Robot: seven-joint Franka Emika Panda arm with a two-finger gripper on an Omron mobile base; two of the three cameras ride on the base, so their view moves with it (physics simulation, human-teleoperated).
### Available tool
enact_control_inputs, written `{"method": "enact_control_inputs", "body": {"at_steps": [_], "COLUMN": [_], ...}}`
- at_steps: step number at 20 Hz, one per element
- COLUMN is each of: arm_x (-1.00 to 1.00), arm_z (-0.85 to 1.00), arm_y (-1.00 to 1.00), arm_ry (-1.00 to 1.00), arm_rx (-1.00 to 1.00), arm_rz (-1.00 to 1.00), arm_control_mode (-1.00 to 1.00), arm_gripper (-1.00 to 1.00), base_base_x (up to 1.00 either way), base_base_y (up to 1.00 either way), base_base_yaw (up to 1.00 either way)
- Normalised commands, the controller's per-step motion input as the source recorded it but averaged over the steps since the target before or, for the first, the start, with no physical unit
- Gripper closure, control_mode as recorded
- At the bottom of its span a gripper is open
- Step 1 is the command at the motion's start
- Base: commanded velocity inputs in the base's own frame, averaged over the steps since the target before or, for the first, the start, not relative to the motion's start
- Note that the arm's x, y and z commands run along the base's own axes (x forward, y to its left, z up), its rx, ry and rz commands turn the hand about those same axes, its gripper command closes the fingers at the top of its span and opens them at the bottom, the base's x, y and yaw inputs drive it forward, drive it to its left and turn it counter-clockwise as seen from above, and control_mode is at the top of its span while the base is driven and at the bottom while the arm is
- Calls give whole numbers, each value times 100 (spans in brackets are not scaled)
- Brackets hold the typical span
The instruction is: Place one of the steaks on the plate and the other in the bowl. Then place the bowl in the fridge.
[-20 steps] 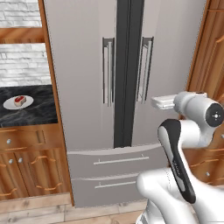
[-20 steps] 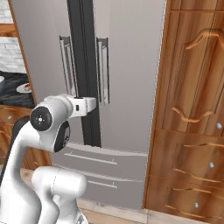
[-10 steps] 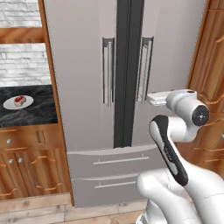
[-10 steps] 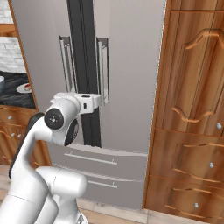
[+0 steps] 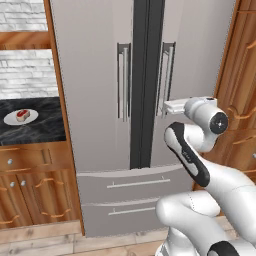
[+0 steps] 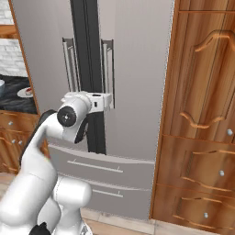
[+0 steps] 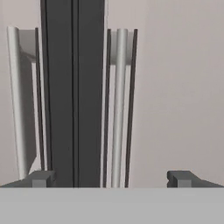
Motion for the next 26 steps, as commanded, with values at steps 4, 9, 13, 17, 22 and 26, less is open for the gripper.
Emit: {"method": "enact_control_inputs", "body": {"at_steps": [4, 9, 13, 17, 22, 26], "arm_x": [52, 61, 65, 52, 51, 49], "arm_z": [0, 0, 0, 0, 0, 0], "arm_y": [0, -10, 0, -6, -4, -14], "arm_ry": [0, 0, 0, 0, 2, 1], "arm_rx": [0, 0, 0, 0, 0, 0], "arm_rz": [0, 0, 0, 0, 0, 0], "arm_control_mode": [-100, -100, -100, -100, -100, -100], "arm_gripper": [-100, -100, -100, -100, -100, -100], "base_base_x": [0, 0, 0, 0, 0, 0], "base_base_y": [0, 0, 0, 0, 0, 0], "base_base_yaw": [0, 0, 0, 0, 0, 0]}}
